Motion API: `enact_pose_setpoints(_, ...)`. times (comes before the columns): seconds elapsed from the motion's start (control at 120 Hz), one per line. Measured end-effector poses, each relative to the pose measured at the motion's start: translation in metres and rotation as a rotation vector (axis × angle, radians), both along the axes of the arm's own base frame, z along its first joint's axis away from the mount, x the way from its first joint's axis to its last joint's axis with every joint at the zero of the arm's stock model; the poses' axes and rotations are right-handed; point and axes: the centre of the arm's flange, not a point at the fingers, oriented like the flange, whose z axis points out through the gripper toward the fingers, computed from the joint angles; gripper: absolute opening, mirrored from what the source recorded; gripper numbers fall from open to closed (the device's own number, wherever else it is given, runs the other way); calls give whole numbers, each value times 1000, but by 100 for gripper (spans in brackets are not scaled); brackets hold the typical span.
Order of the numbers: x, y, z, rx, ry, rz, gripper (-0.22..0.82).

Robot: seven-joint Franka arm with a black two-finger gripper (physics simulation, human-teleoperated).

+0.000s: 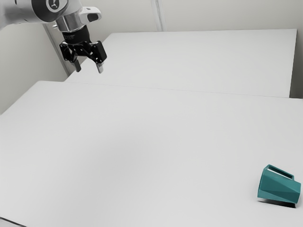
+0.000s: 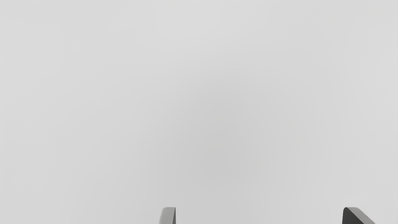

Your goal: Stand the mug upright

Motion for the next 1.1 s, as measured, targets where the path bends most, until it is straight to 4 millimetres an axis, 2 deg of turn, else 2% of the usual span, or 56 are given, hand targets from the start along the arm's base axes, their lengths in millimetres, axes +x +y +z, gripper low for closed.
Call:
enact_pose_setpoints(0.267,1,-14,-2,-5,4,-20,58)
enact_pose_setpoints(0.475,3,-54,-18,-57,10,-81,58)
enact_pose_setpoints(0.542,3,-69,-28,-93,14,-102,58)
enact_pose_setpoints(0.692,4,-97,-66,-185,23,-141,58)
enact_pose_setpoints(0.983,-3,-134,-125,-392,9,-176,58)
enact_pose_setpoints(1.1,-7,-148,-142,-454,-2,-189,58)
